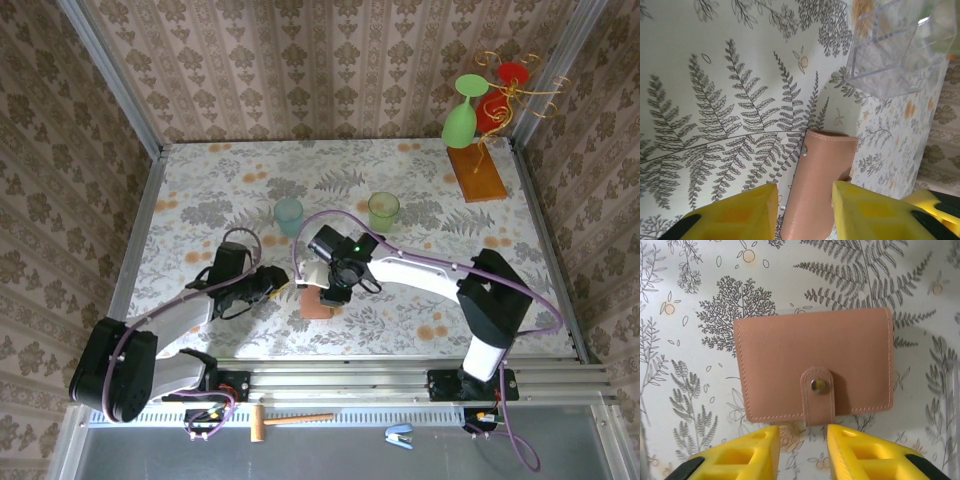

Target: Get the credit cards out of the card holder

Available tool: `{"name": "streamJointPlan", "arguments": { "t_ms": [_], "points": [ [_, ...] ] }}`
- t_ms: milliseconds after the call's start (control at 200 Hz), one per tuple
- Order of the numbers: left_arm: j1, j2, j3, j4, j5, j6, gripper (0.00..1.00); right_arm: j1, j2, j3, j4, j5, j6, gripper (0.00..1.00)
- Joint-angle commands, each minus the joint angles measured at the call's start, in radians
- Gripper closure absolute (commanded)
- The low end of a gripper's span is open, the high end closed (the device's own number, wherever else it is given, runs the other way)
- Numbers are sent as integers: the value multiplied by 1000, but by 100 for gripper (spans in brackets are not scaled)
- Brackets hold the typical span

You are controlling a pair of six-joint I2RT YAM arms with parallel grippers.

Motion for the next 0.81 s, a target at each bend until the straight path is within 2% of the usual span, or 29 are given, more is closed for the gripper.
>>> {"name": "streamJointPlan", "arguments": {
  "t_ms": [0,200,505,800],
  "points": [
    [27,-33,-16,-17,40,1,65,0,42,53,-54,-24,-156,67],
    [60,-59,-22,-33,49,9,65,1,106,93,-60,-18,-211,62],
    [62,-54,-49,-12,59,-2,64,1,164,120,-58,-15,-225,50],
    [62,-41,-45,-4,62,-3,63,1,199,133,-54,17,-188,49]
  ]
}}
